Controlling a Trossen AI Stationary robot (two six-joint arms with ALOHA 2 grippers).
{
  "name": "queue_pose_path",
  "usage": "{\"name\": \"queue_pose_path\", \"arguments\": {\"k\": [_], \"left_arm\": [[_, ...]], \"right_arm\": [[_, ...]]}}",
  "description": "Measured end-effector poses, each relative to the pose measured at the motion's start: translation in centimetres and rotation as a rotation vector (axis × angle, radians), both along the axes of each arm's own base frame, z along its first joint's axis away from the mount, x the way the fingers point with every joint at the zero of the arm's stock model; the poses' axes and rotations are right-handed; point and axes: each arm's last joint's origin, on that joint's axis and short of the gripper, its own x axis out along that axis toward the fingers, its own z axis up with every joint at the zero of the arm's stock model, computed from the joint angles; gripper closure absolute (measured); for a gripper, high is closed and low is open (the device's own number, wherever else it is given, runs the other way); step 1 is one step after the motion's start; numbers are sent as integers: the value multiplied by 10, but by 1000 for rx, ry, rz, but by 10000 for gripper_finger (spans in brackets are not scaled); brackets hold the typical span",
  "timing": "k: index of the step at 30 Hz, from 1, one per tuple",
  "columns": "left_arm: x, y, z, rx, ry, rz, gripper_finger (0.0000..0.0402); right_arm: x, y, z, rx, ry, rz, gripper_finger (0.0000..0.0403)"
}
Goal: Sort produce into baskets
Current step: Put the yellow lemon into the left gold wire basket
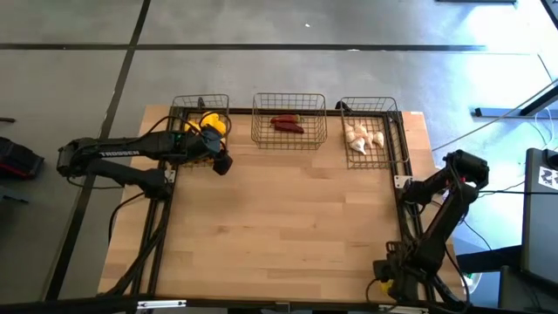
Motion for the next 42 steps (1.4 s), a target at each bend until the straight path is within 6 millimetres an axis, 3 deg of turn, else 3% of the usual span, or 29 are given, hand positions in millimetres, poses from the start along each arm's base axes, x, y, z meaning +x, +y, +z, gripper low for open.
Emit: {"name": "queue_pose_path", "arguments": {"k": [6, 16, 27, 35, 38, 42], "left_arm": [[0, 0, 0, 2, -1, 1, 149], [0, 1, 1, 27, 2, 18, 149], [3, 2, 3, 43, -39, 13, 149], [4, 0, 3, 42, -40, 6, 149], [4, 0, 3, 39, -44, 10, 149], [6, 0, 5, 45, -68, 7, 149]], "right_arm": [[-10, 8, -9, -49, -73, 90, 146], [-4, 7, -12, -128, -245, 146, 146], [8, -3, -13, -218, -300, -18, 146], [12, -25, -34, -294, -248, -117, 147], [16, -28, -34, -318, -268, -121, 162], [20, -32, -34, -351, -314, -104, 217]]}}
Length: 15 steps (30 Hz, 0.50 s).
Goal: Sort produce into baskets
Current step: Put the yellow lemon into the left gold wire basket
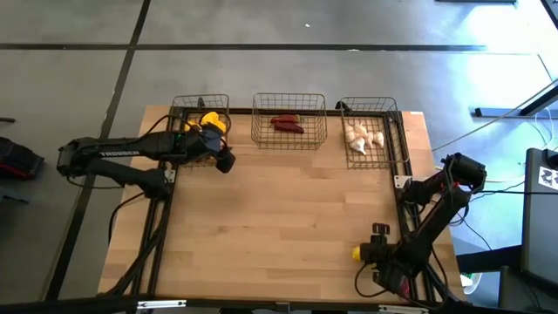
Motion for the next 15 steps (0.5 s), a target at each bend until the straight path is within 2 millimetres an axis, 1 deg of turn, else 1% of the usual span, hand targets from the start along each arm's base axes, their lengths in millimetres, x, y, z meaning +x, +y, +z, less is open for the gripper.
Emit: {"name": "queue_pose_path", "arguments": {"k": [4, 7, 11, 15], "left_arm": [[5, -5, 3, 10, -49, -31, 149], [9, -11, 5, 25, -77, -79, 149], [12, -19, 7, 29, -102, -125, 149], [14, -26, 8, 26, -121, -154, 149]], "right_arm": [[6, -7, 0, -55, -23, -12, 282], [10, -10, 1, -77, -46, -5, 316], [14, -13, 1, -105, -74, 6, 342], [19, -18, 1, -123, -60, 27, 365]]}}
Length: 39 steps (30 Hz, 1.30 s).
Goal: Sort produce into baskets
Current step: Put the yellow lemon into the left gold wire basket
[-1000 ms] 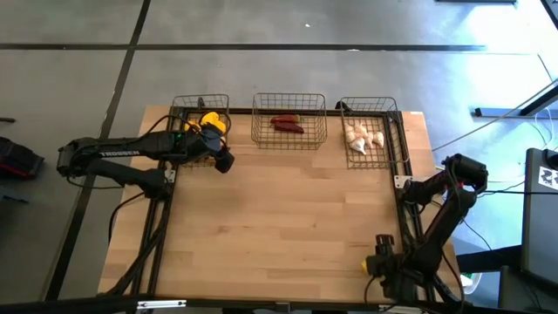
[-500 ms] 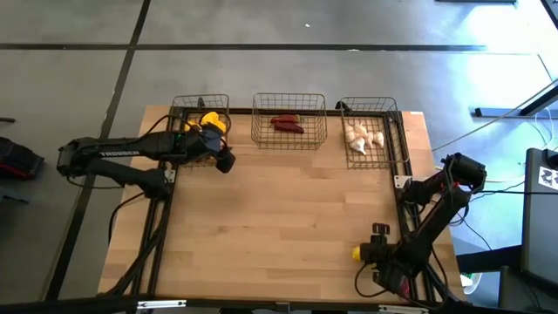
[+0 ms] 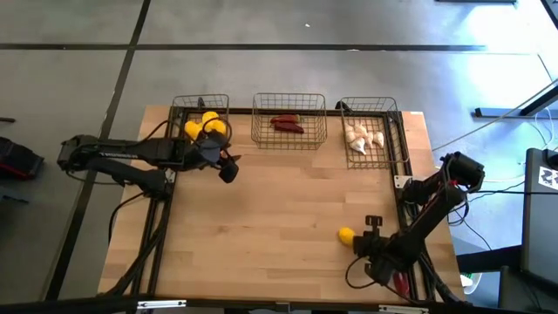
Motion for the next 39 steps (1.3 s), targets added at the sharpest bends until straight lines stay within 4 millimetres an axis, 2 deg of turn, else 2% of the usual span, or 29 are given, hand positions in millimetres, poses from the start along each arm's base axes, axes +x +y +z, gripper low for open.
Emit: {"name": "queue_pose_path", "arguments": {"k": [5, 9, 13, 18, 22, 26, 31, 39], "left_arm": [[1, -8, 0, -17, -12, -24, 149], [1, -13, -6, -18, -8, -46, 149], [-1, -14, -16, -29, 10, -39, 149], [-2, -14, -25, -35, 20, -32, 149], [0, -14, -27, -36, 0, -32, 149], [-1, -14, -30, -36, 3, -32, 149], [-1, -14, -30, -34, 4, -34, 149], [-1, -14, -29, -34, 3, -34, 149]], "right_arm": [[5, -7, -1, 28, 73, -56, 372], [6, -11, 6, 87, 174, -97, 339], [7, -10, 19, 108, 169, -102, 277], [15, -8, 36, 79, 7, -96, 177], [21, -7, 39, 17, -136, -75, 108], [25, -3, 35, -21, -158, 23, 67], [27, 1, 27, -49, -118, 123, 52], [30, -1, 18, -128, -72, 280, 67]]}}
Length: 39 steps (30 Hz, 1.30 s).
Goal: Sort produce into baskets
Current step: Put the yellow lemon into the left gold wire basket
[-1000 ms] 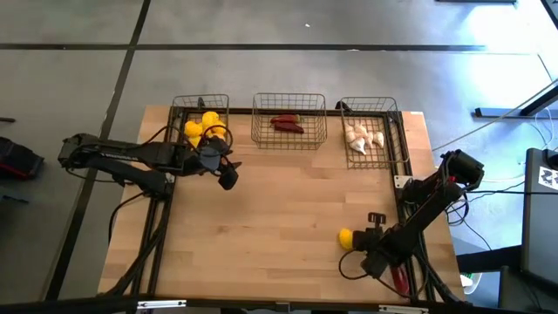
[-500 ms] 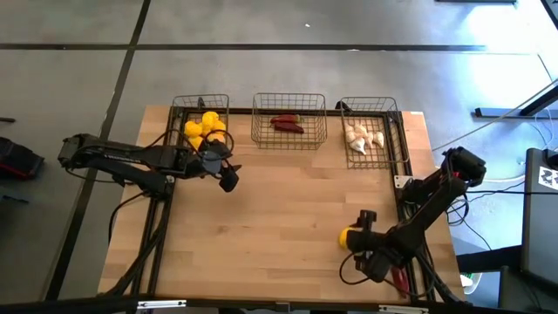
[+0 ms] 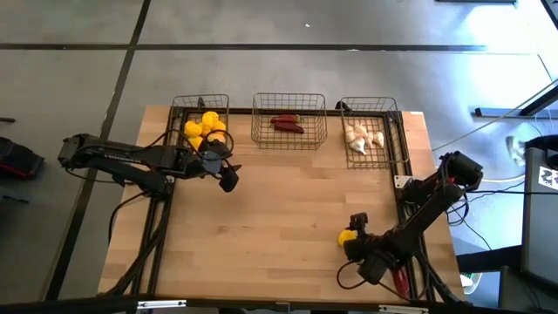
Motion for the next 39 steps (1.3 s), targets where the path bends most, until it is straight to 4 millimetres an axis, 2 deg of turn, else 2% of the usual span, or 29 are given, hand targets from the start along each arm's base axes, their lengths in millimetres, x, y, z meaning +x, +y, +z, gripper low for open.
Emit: {"name": "queue_pose_path", "arguments": {"k": [7, 24, 32, 39], "left_arm": [[1, 0, 0, 35, 19, -36, 149], [1, 1, 1, 103, 64, -101, 149], [9, -6, 7, 99, -41, -125, 149], [25, -19, 8, 92, -146, -174, 149]], "right_arm": [[2, -11, -15, 42, 54, -32, 96], [9, -16, -18, 11, 42, -22, 203], [0, -30, 5, 25, 22, -87, 209], [7, -52, 32, 37, -118, -154, 210]]}}
